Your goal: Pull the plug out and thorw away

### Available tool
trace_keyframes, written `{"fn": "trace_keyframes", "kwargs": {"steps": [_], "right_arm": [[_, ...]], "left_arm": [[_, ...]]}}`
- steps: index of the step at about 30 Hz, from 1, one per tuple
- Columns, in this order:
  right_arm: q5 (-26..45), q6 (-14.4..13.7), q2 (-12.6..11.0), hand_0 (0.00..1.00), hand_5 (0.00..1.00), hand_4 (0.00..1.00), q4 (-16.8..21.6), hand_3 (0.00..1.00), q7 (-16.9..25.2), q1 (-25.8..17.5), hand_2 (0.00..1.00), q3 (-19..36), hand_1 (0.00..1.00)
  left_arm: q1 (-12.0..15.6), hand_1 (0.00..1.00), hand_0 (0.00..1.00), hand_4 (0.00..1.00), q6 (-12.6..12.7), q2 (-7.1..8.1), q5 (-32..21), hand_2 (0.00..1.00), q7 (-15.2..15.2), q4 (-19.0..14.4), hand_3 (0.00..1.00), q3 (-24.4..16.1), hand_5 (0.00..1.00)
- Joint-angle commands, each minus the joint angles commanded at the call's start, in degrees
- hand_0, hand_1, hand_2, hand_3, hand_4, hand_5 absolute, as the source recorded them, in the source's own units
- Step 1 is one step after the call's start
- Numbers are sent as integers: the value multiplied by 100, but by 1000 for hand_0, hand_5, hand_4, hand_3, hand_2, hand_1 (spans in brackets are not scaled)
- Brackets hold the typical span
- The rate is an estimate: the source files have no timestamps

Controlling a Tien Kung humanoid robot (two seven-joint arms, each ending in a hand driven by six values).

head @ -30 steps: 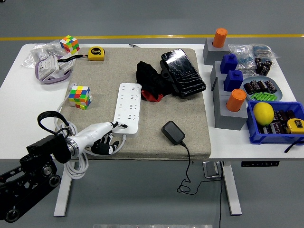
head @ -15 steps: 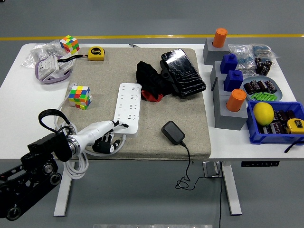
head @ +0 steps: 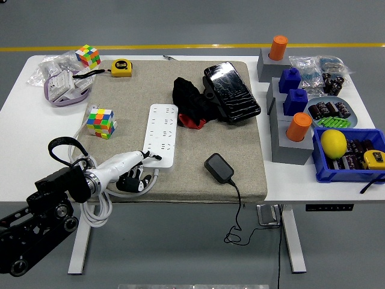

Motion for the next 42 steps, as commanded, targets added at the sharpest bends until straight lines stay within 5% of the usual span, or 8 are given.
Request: {"fn": "trace_keyframes", "kwargs": {"steps": [27, 36, 42], "right_arm": [[17, -2, 8, 619, 525, 988, 1, 637, 2, 0, 684, -17, 663], [2, 0, 2, 619, 525, 988, -10, 637, -1, -9, 684, -10, 663], [9, -2, 16, 619, 525, 988, -7, 637, 2, 5, 684, -7, 663]], "left_arm": [[-5, 106, 91, 419, -33, -66, 38, 144, 8, 301, 879, 51, 2], [12, 110, 92, 443, -58, -51, 77, 147, 16, -106, 874, -342, 2], [-36, 117, 101, 471, 94, -198, 92, 153, -179, -123, 862, -704, 2]]}}
